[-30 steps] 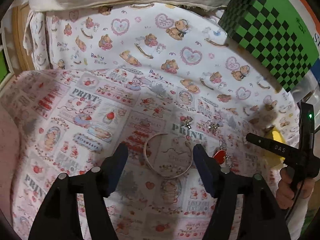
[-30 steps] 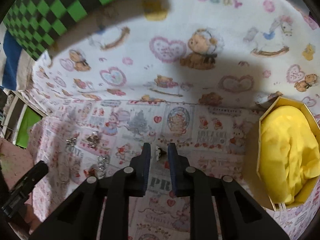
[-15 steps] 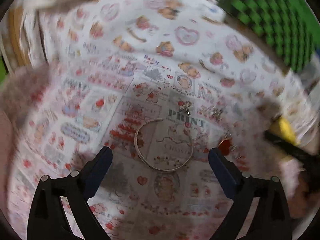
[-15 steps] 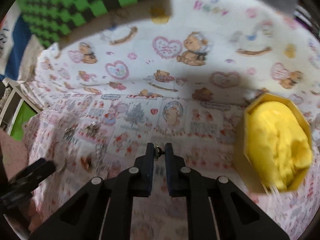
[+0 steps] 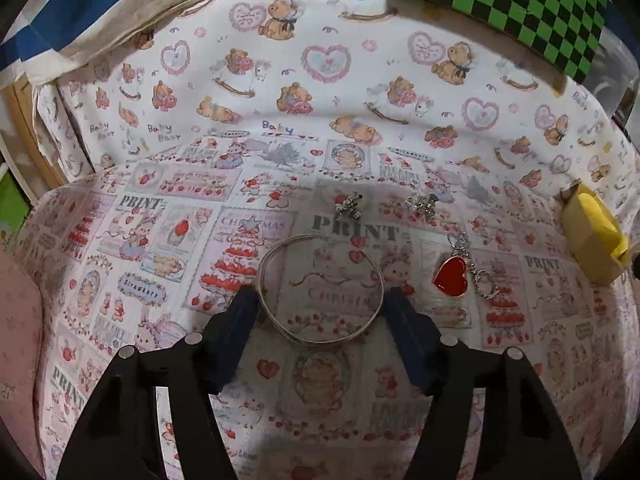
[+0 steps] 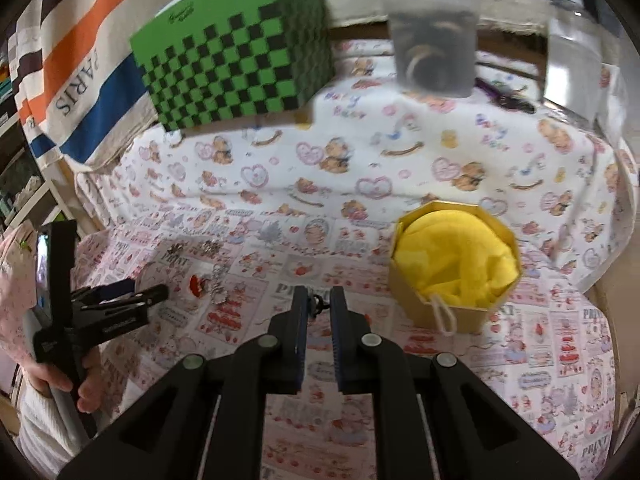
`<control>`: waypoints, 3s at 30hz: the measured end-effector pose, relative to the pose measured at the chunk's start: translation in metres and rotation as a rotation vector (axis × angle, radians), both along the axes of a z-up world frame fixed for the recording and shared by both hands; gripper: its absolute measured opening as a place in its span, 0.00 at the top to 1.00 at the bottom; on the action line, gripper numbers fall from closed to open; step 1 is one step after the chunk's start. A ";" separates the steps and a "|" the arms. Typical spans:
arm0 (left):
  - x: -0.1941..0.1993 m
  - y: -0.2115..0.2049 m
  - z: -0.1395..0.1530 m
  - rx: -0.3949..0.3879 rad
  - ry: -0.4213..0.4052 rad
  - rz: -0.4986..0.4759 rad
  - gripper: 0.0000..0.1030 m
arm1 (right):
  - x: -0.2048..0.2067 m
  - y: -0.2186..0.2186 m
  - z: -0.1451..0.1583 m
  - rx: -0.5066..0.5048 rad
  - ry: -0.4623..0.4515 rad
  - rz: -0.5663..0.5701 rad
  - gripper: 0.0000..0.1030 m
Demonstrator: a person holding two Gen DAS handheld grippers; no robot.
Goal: Organize jewelry
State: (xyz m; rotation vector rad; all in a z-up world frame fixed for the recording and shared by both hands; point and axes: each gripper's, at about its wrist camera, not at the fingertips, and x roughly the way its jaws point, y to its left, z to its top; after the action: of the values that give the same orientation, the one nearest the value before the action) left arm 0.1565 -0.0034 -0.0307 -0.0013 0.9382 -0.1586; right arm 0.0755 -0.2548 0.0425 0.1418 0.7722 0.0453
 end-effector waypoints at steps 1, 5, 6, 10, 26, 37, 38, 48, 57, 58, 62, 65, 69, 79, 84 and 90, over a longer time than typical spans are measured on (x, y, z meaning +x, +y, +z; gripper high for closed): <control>-0.001 0.002 0.000 -0.004 0.001 -0.002 0.37 | -0.002 -0.002 0.001 0.005 -0.009 -0.005 0.90; -0.003 0.008 0.003 -0.030 -0.006 -0.006 0.38 | -0.007 -0.015 0.001 0.030 -0.027 -0.026 0.90; -0.006 0.009 0.006 -0.039 -0.016 -0.009 0.38 | -0.008 -0.019 0.000 0.032 -0.034 -0.034 0.90; -0.015 0.009 0.020 -0.060 -0.088 -0.019 0.38 | -0.014 -0.034 0.000 0.062 -0.060 -0.052 0.90; -0.047 -0.010 0.093 -0.169 -0.278 -0.074 0.38 | -0.003 -0.128 -0.022 0.383 -0.100 -0.199 0.90; -0.038 -0.103 0.111 -0.212 -0.183 -0.283 0.38 | -0.001 -0.154 -0.025 0.500 -0.131 -0.218 0.72; -0.038 -0.113 0.111 -0.218 -0.172 -0.300 0.38 | -0.002 -0.158 -0.025 0.522 -0.136 -0.222 0.72; -0.007 -0.223 0.086 -0.308 0.063 -0.502 0.38 | -0.021 -0.204 -0.031 0.482 -0.137 -0.429 0.63; -0.006 -0.270 0.075 -0.285 0.016 -0.563 0.34 | -0.024 -0.218 -0.034 0.427 -0.121 -0.516 0.56; -0.004 -0.269 0.076 -0.283 0.007 -0.561 0.30 | -0.025 -0.219 -0.034 0.448 -0.121 -0.512 0.55; -0.006 -0.257 0.089 -0.270 -0.052 -0.526 0.28 | -0.031 -0.223 -0.033 0.450 -0.132 -0.531 0.48; -0.014 -0.231 0.108 -0.254 -0.147 -0.481 0.18 | -0.031 -0.214 -0.025 0.357 -0.150 -0.546 0.39; -0.031 -0.194 0.130 -0.197 -0.291 -0.415 0.06 | -0.031 -0.197 -0.013 0.328 -0.188 -0.487 0.29; -0.074 -0.108 0.156 -0.154 -0.537 -0.235 0.00 | -0.045 -0.147 0.024 0.231 -0.314 -0.350 0.14; -0.073 -0.083 0.151 -0.112 -0.581 -0.176 0.00 | -0.044 -0.130 0.025 0.157 -0.321 -0.329 0.13; -0.061 -0.059 0.130 -0.074 -0.533 -0.130 0.00 | -0.034 -0.122 0.013 0.131 -0.271 -0.311 0.13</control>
State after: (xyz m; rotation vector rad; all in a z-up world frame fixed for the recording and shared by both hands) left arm 0.0956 -0.0622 0.0994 0.0321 0.3999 -0.2978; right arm 0.0420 -0.3764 0.0554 0.3712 0.4701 -0.1773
